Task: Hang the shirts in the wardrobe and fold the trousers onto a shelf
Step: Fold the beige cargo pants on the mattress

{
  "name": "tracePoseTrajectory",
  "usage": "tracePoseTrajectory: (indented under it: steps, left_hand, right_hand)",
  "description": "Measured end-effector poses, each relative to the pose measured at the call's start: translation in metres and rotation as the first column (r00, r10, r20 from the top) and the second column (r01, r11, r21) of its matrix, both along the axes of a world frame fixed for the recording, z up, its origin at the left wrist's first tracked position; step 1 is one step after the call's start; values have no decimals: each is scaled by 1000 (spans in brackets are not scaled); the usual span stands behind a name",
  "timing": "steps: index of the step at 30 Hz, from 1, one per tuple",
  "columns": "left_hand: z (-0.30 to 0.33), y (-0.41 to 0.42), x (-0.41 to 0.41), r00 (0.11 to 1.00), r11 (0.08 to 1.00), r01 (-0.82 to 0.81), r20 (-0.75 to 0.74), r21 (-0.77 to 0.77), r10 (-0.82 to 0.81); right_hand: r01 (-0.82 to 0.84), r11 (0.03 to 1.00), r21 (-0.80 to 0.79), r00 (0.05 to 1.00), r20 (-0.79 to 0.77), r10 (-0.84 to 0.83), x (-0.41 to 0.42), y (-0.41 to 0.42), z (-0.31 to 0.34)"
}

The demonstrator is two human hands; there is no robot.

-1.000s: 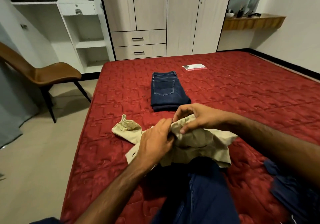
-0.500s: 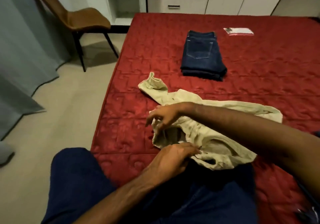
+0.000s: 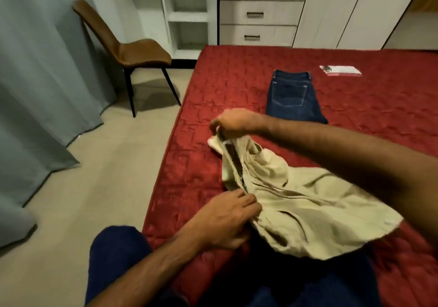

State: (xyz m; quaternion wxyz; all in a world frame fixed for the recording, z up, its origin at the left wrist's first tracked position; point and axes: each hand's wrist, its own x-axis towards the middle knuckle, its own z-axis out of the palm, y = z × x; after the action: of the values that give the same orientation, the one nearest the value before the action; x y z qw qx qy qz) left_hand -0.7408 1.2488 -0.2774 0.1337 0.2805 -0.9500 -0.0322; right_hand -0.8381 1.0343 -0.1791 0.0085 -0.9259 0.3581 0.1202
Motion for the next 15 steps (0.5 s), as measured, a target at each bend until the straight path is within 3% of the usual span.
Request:
tracePoseTrajectory:
  steps: [4,9,12,14,15]
  left_hand:
    - [61,-59,81,989,971,-67,114,-231,95]
    - [174,-115,167,964,930,-144,165,-337,209]
    - [236,-126,198,944,847,-194,141,-494,298]
    - [270,-125,205,941,840,-243,92,-485,326]
    - [288,-127,209,923,826,-233,152,-513,354]
  right_hand:
    - [98,989,-114,985,154,-80,-24,-36,92]
    - [155,948,-277,913,406,-31,-33,-36,172]
    - [228,934,-276,846,531,-50,-37,-36,217]
    - [293,924,-247,814,571,-106,-41,-39,229]
    - [323,921,-217,784,607,-132,-42,-35,237]
